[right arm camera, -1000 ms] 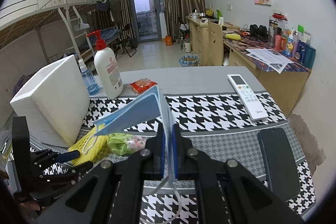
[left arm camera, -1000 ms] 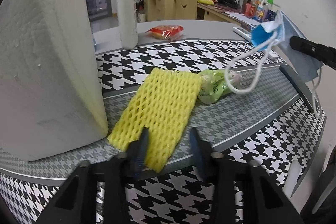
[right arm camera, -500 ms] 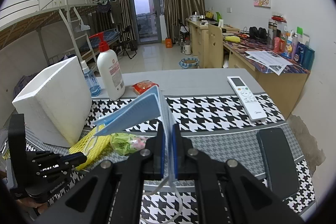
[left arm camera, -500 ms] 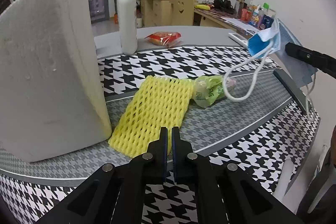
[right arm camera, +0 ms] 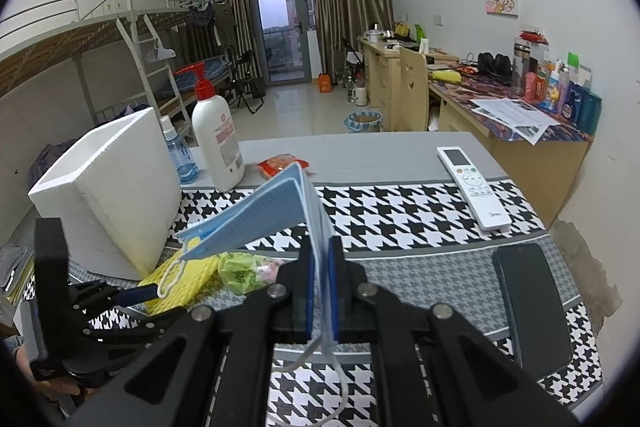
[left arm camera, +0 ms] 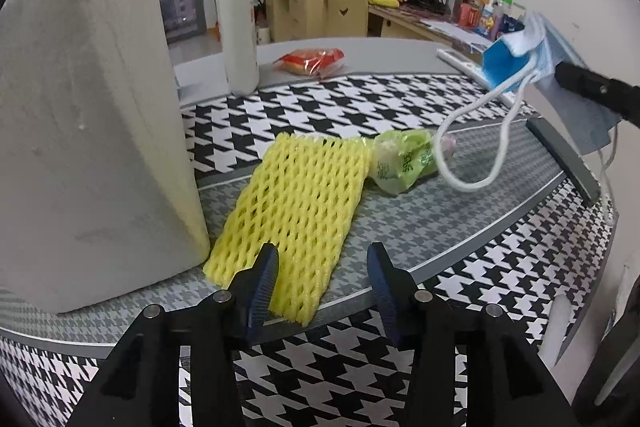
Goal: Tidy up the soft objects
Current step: 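Lift the blue mask with the right tool while the left tool holds the mesh, then lift the yellow mesh with the left tool and carry it over the foam box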
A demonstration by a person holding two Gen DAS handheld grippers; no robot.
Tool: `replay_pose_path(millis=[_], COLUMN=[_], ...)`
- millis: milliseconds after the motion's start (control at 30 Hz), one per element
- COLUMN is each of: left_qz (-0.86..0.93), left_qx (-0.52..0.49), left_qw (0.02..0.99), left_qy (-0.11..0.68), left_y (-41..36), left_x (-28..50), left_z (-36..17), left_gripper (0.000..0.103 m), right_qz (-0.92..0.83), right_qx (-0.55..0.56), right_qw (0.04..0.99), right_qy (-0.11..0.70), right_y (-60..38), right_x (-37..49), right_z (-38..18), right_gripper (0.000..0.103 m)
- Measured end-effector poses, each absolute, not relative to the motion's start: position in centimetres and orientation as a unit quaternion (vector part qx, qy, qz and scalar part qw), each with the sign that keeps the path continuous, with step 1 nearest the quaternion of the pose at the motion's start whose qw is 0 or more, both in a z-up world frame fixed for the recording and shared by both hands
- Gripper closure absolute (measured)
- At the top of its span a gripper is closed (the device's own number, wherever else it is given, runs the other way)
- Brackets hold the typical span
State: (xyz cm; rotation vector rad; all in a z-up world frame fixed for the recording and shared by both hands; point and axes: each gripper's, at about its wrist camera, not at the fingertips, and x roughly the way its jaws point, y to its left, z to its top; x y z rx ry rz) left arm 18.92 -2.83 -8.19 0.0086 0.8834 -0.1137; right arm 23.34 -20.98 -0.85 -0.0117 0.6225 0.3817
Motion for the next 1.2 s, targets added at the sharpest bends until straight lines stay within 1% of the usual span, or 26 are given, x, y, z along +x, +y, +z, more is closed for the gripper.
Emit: replay_pose_path(millis=[133, 200, 267, 333, 400, 467, 600, 1200], left_qz=[-0.056, -0.052, -0.045, -0.035, -0.029, -0.03, -0.031, -0.051], left_qx=[0.004, 0.006, 0.015, 0.02, 0.017, 0.017, 0.019, 0.012], left_qw=[0.902, 0.902, 0.903, 0.903, 0.904, 0.904, 0.908, 0.936], left_qy=[0.428, 0.428, 0.428, 0.427, 0.427, 0.426, 0.418, 0.349], left_y=[-2.7, -2.7, -2.8, -2.6, -2.1, -1.9, -2.0, -1.4], left_x=[18.9, 19.0, 18.9, 19.0, 19.1, 19.1, 18.8, 15.1], left_z=[-8.3, -8.5, -8.6, -8.7, -8.7, -8.7, -8.5, -3.9], left_gripper=[0.055, 0.058, 0.064, 0.077, 0.083, 0.085, 0.093, 0.093], right_qz=[0.19, 0.192, 0.194, 0.197, 0.201, 0.202, 0.202, 0.211], right_qx=[-0.004, -0.005, -0.003, -0.002, -0.002, -0.004, -0.004, -0.009], right_qw=[0.935, 0.937, 0.938, 0.94, 0.941, 0.942, 0.943, 0.946], right_qy=[0.298, 0.293, 0.287, 0.279, 0.273, 0.268, 0.264, 0.244], right_y=[-21.0, -20.9, -20.9, -20.9, -20.9, -20.8, -20.9, -20.1], right_x=[22.8, 22.4, 22.0, 21.5, 21.2, 20.9, 20.6, 19.4], right_z=[-0.4, -0.1, 0.3, 0.7, 1.0, 1.2, 1.4, 2.7], right_gripper=[0.094, 0.094, 0.094, 0.094, 0.094, 0.094, 0.094, 0.094])
